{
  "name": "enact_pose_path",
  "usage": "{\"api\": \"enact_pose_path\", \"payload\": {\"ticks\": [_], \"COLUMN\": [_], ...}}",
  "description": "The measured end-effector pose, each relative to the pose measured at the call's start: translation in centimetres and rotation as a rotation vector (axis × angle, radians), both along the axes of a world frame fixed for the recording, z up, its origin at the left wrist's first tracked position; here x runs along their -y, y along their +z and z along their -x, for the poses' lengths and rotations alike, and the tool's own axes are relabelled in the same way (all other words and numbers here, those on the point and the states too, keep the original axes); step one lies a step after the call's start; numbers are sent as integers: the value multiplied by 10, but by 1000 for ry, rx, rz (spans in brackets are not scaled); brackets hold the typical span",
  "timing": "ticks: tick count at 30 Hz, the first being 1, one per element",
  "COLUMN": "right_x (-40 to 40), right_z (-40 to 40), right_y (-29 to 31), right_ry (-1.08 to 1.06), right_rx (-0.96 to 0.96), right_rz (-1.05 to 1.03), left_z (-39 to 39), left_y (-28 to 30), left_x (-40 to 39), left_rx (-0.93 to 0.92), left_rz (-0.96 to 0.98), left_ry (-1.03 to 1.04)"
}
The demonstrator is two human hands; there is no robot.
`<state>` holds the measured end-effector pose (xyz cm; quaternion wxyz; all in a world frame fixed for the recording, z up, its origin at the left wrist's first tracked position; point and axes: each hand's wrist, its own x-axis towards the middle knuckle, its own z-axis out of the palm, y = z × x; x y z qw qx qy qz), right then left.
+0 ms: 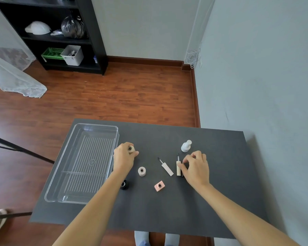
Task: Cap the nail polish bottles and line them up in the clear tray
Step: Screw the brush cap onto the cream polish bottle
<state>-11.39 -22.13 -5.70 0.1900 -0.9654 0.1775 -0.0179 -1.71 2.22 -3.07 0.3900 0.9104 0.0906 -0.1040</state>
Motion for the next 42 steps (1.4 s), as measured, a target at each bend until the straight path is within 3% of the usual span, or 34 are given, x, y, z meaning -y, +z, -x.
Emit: {"api": "enact_pose_path", "payload": {"ticks": [8, 13, 16, 20, 24, 30, 34, 42], "right_x": [-18, -27, -32, -34, -28, 2, 20, 23], "right_z": [-13, -17, -18, -23, -30, -38, -44, -55], "right_y": [-7, -1, 13, 51, 108, 210, 273, 372], "right_ry": [26, 40, 16, -78, -45, 24, 69, 301], "right_rx": [-179, -204, -88, 95, 221, 449, 587, 829], "right_rz": [165, 148, -51, -564, -808, -784, -931, -962], "left_z": [14, 21, 23, 21, 15, 14, 14, 17], "left_y": [15, 27, 40, 67, 106, 177, 221, 284], "left_x": [3, 4, 9, 18, 33, 57, 72, 97], "left_rx": [82, 82, 80, 108, 183, 301, 385, 570], "left_rz": [26, 71, 116, 218, 332, 478, 541, 591], "left_ry": [-57, -74, -61, -56, -72, -118, -146, -188]}}
